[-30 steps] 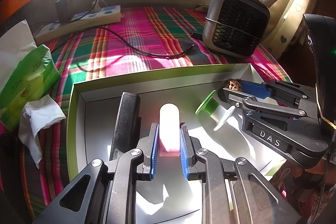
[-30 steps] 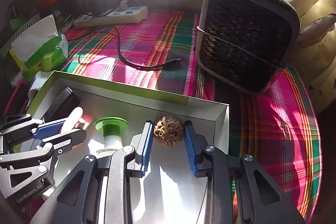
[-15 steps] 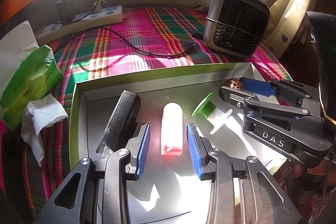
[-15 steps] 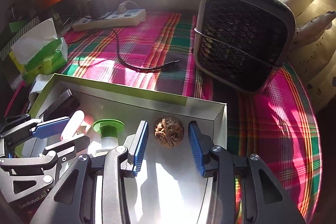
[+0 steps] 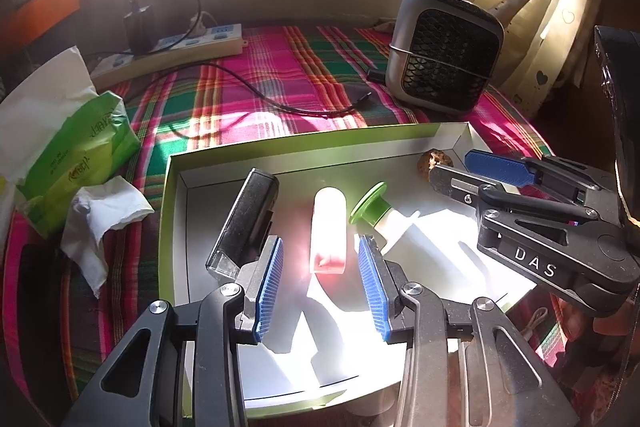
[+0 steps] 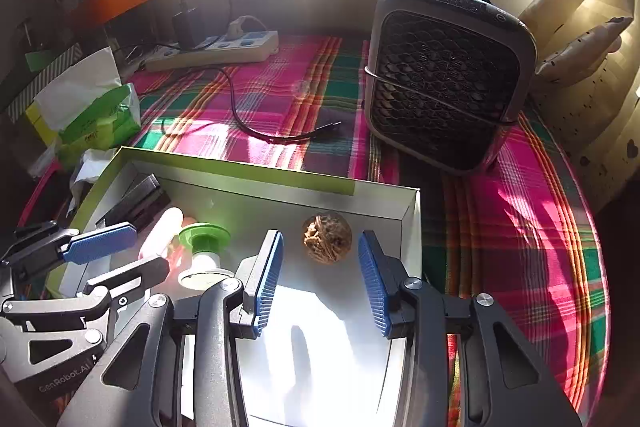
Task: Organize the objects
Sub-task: 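Release the pink block from the left tool while the right tool releases the walnut in the box, then move the left tool to the white round disc while the right tool approaches another walnut, then grasp the white round disc with the left tool while the right tool grasps the walnut, then carry the white disc with the left tool while the right tool carries the walnut over the box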
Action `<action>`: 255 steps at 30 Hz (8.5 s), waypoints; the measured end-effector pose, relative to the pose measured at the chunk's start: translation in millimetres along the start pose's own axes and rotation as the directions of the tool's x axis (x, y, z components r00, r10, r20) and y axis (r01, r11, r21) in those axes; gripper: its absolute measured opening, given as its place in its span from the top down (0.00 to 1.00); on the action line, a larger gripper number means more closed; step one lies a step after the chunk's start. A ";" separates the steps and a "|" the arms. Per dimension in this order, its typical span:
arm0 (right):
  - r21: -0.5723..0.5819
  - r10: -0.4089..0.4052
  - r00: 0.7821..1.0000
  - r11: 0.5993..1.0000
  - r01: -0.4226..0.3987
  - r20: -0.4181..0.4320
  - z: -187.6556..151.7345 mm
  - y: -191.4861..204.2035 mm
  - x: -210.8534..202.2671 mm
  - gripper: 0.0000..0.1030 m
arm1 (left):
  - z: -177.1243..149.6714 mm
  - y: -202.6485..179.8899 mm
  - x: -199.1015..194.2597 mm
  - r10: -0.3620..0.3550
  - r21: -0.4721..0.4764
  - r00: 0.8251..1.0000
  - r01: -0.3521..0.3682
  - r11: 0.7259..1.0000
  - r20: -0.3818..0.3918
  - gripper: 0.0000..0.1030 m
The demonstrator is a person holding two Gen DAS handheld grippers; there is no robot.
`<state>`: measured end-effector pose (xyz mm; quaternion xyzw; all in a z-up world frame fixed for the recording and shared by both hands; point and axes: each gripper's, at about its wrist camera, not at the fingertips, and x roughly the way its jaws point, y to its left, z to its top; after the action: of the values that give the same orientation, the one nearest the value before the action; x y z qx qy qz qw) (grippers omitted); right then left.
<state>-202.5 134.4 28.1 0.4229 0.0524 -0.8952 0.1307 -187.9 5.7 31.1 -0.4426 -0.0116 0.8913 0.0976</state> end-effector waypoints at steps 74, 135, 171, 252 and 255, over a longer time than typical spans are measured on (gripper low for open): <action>-0.007 0.071 0.995 0.997 -0.071 0.065 -132.7 28.2 -90.4 0.57 | -91.1 -11.8 -44.5 -0.175 -0.043 0.984 0.175 0.984 0.006 0.59; -0.003 0.076 0.997 0.997 -0.076 0.003 -133.4 27.5 -76.7 0.66 | -89.9 -2.8 -47.3 -0.167 -0.047 0.986 0.168 0.985 0.023 0.71; 0.004 0.086 0.996 0.996 -0.086 0.038 -132.1 28.5 -85.4 0.67 | -87.7 -4.0 -58.5 -0.166 -0.040 0.985 0.168 0.985 0.053 0.73; -0.009 0.101 0.994 0.995 -0.100 0.033 -0.2 6.4 -13.1 0.67 | -25.4 39.3 -23.5 -0.106 -0.127 0.993 0.113 0.986 0.061 0.73; -0.014 0.108 0.994 0.994 -0.108 0.026 4.6 9.0 -5.4 0.67 | -24.0 41.6 -18.6 -0.107 -0.131 0.993 0.113 0.985 0.054 0.73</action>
<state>-200.1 125.8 35.3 0.4121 0.0335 -0.8921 0.1823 -164.7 -40.0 26.7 -0.4258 -0.0979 0.8920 0.1164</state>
